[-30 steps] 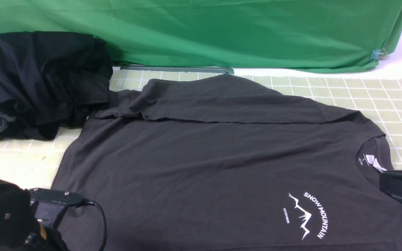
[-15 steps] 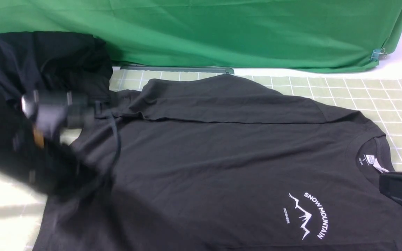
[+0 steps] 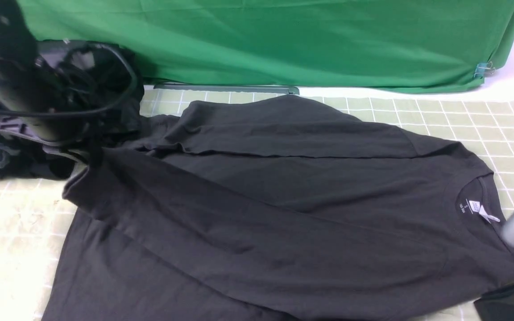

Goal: Fold a long-sleeved shirt over a green coffee tablecloth.
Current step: 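Fold the left side of the black T-shirt inward over its body, then grab the top left corner of the dark shirt with the left gripper, then fold the left side of the dark shirt inward over its body with the left gripper, then grasp the near edge of the shirt at its hem and shoulder corners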

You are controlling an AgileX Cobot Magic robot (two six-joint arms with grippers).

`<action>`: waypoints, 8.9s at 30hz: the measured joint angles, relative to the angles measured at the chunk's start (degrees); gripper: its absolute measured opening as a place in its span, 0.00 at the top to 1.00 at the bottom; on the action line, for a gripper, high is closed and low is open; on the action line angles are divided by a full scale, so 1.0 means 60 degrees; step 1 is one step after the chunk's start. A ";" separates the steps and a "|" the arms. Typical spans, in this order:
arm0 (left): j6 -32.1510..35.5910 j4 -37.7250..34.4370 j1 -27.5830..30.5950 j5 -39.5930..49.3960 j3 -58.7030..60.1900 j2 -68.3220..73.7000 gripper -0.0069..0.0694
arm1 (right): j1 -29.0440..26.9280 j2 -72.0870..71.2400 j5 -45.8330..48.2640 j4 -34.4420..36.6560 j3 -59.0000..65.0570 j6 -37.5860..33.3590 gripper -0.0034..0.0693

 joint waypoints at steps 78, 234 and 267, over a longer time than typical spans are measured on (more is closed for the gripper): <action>0.0263 -0.0530 -0.0265 0.0827 0.0023 0.0795 0.50 | 0.3110 0.2602 -0.0943 0.0538 0.0581 0.0737 0.42; -0.1718 -0.0789 -0.1959 0.2540 0.4991 -0.3535 0.41 | 0.3258 0.1000 -0.1049 -0.6281 -0.0186 0.6004 0.62; -0.1892 0.0391 -0.1959 0.2449 0.7562 -0.4490 0.89 | 0.4695 0.2685 0.0305 -0.0685 0.0077 0.0674 0.55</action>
